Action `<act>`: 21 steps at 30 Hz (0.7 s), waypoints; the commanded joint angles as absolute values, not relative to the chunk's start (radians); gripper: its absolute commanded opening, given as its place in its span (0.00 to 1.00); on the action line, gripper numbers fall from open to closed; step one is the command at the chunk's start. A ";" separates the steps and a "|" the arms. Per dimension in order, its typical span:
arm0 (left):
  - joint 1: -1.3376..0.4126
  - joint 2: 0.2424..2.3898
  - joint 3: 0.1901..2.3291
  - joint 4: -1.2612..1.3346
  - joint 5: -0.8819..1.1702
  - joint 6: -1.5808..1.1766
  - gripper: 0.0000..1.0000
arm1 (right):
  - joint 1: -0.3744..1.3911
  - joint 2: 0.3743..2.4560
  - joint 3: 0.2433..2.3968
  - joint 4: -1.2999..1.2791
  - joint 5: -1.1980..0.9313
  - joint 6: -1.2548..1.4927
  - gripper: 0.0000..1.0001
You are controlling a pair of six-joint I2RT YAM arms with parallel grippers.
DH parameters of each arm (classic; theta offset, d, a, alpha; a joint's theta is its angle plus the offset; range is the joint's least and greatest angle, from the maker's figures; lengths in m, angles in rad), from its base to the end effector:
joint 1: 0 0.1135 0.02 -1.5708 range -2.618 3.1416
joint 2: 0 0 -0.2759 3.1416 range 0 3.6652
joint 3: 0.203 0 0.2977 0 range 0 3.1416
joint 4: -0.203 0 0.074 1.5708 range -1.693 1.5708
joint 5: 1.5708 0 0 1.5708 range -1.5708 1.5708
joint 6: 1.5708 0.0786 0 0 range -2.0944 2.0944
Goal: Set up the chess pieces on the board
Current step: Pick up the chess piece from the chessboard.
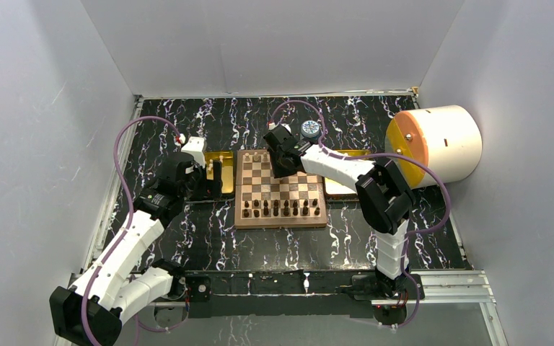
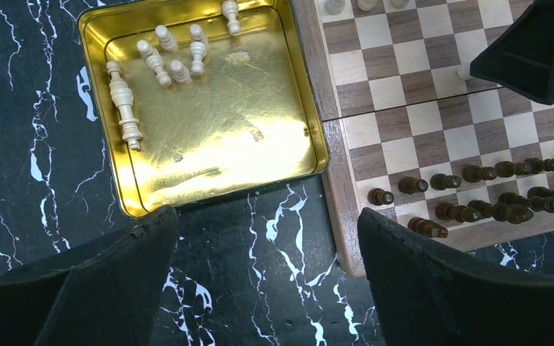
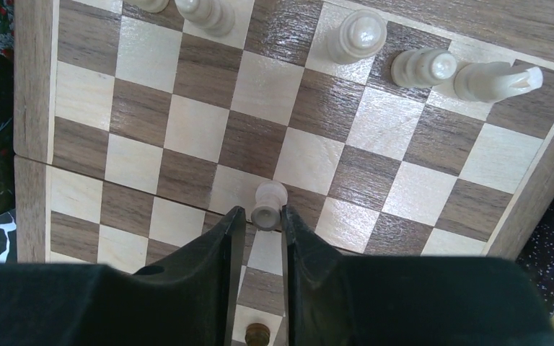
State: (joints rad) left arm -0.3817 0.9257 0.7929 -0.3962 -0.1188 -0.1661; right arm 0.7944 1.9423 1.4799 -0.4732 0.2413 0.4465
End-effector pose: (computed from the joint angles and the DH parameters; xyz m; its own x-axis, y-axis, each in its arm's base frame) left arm 0.2655 -0.0965 0.2781 -0.5074 0.0268 -0.8613 0.1937 0.9775 -0.0837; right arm 0.3617 0.3415 0.1732 -0.7650 -0.1805 -0.6182 -0.2917 0.9529 0.0827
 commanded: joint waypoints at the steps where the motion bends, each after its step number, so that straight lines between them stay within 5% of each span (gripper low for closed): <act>1: -0.383 0.922 0.792 -0.378 -0.104 -0.156 0.92 | 0.803 1.965 1.542 -0.493 0.270 0.438 0.30; 5: -0.383 0.927 0.793 -0.378 -0.102 -0.157 0.92 | 0.804 1.960 1.556 -0.500 0.277 0.425 0.23; 21: -0.382 0.940 0.791 -0.374 -0.092 -0.158 0.93 | 0.681 1.889 1.638 -0.650 0.368 0.349 0.18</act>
